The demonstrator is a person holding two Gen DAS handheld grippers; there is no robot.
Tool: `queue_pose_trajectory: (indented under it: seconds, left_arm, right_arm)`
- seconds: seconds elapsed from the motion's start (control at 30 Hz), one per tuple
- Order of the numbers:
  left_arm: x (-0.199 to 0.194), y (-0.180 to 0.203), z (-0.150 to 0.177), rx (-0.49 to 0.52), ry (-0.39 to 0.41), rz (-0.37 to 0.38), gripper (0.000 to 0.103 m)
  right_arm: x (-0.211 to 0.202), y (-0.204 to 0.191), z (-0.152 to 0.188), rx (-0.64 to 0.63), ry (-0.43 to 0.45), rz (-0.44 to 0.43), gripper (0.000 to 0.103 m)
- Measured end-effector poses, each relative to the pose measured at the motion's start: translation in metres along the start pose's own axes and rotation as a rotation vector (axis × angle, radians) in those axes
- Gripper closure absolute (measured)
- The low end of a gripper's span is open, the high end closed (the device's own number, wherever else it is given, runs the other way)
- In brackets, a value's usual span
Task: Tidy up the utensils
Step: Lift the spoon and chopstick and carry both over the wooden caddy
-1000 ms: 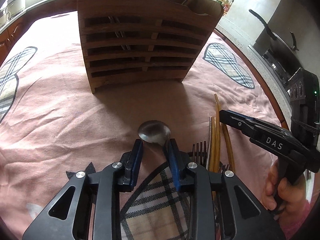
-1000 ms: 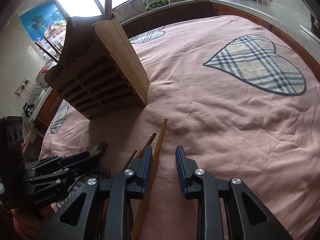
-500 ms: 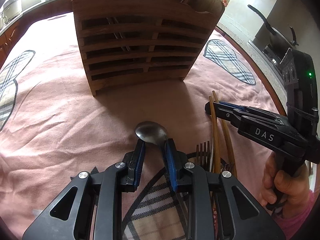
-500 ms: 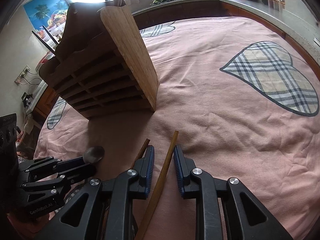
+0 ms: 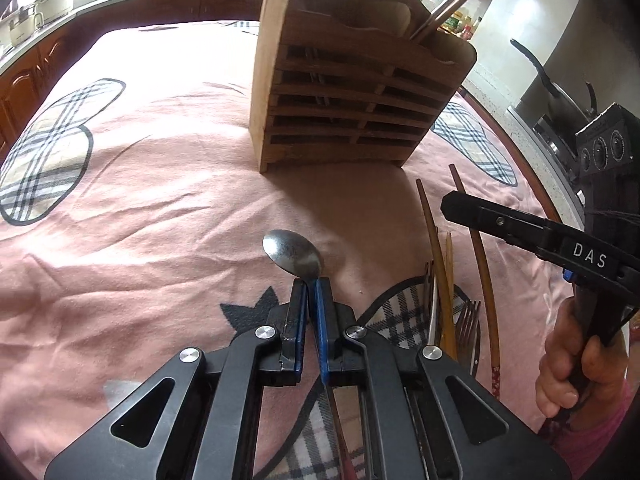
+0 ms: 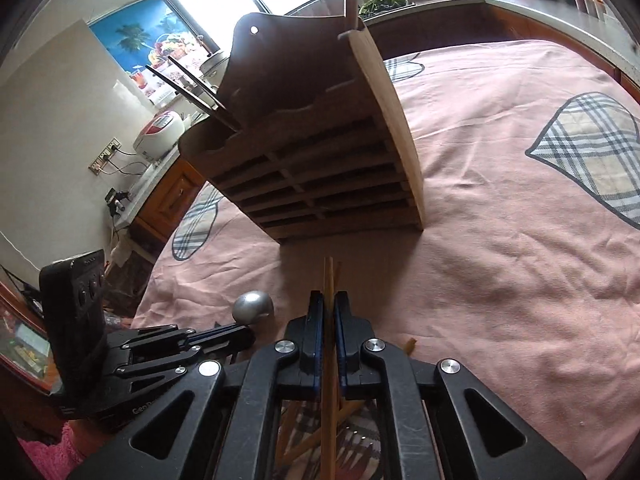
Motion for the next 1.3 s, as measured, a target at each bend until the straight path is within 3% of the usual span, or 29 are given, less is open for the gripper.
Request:
queue_pose_trajectory:
  seconds: [0.73,1.3]
  left_arm:
    - [-0.119,0.002,0.013,-0.026,0.258,0.073,0.101]
    - [-0.176,0.008,0.023,-0.016,0.398,0.084,0.101]
  right_arm:
    - [-0.07,-0.043,0.003,-0.067,0.144,0.046,0.098]
    - [-0.15,-0.072,-0.005,-0.098,0.346,0.046,0.098]
Point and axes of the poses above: each gripper's, at about its wrist camera, not at the fingertips, and x roughly the way its jaws point, y to its right, z to its underside, the point moved 10 cm from there along x, roughly the way its jaws point, and after that the axes turned 13 degrees about -y, right-handed, at the moved point
